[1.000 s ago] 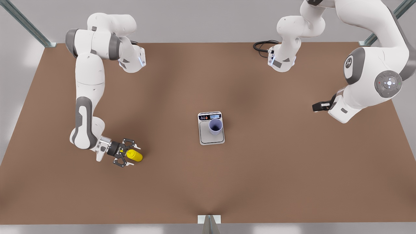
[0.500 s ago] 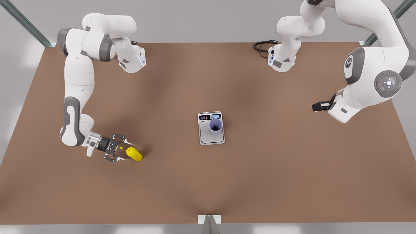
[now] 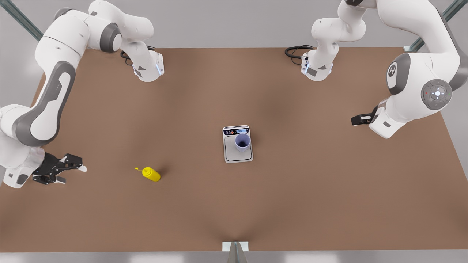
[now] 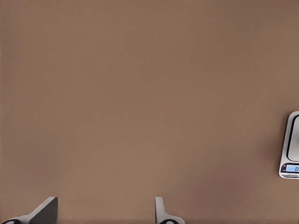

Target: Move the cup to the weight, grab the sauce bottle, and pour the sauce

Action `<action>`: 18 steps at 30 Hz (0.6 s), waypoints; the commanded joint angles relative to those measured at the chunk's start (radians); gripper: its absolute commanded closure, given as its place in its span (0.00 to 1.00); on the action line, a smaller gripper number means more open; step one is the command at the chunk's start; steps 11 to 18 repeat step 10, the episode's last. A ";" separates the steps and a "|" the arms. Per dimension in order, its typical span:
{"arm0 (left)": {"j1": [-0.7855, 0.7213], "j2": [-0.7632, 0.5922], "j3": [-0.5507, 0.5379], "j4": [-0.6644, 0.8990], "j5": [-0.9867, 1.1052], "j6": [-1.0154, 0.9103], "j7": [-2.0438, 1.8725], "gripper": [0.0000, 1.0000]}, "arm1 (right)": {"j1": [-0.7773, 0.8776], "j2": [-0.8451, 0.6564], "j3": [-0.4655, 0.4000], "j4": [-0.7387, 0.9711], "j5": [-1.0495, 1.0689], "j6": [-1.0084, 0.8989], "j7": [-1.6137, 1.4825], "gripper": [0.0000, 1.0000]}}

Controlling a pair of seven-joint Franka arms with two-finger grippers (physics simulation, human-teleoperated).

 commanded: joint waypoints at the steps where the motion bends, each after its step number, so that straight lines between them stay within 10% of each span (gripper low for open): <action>1: 0.000 0.000 0.000 0.000 0.000 0.000 0.000 0.00 | -0.037 -0.034 0.082 -0.016 -0.091 0.004 0.079 0.00; 5: 0.000 0.000 0.000 0.000 0.000 0.000 0.000 0.00 | -0.011 -0.288 0.184 -0.245 -0.225 0.000 0.556 0.00; 18: 0.000 0.000 0.000 0.000 0.000 0.000 0.000 0.00 | 0.015 -0.299 0.184 -0.256 -0.219 -0.003 0.602 0.00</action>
